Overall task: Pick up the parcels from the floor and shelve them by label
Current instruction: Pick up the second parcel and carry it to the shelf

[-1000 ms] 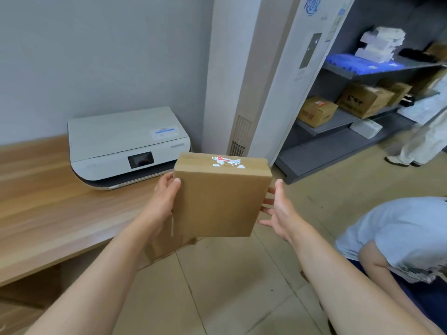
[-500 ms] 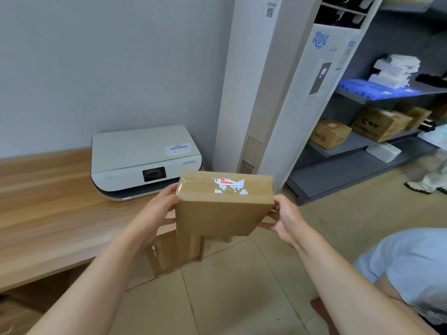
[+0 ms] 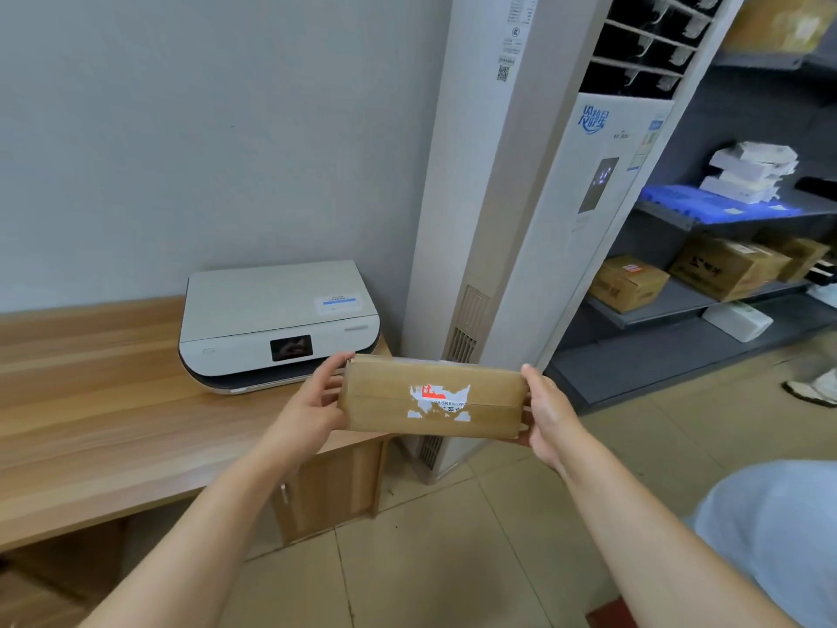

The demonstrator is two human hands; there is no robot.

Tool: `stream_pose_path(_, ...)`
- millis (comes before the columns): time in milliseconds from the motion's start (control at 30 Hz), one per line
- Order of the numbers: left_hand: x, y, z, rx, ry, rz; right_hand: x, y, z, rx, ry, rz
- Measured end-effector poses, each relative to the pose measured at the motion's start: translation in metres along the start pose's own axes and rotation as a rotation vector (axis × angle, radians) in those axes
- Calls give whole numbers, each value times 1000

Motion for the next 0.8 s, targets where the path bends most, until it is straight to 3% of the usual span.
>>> stream_pose_path(167,1,1,5,-101,-40,-42,5,0,-1,74,-13,97)
stream_pose_path(333,7,-1,16,-185,-69,-194,3,2,6,54,-60,121)
stream_pose_path(600,0,6,31,-204,-154,-92,-4,2,19,72,-161,177)
stream_pose_path(800,-3,4,10,-247,-19,-149,-12,5,28,59,-272,246)
Point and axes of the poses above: each hand's wrist, its own x-axis towards the middle knuckle, its own y-axis out of the palm, z = x × y, the point moved 8 cm from there along x, towards the middle knuckle, and after that the axes turned 8 degrees about -z, right-handed, at the moved point
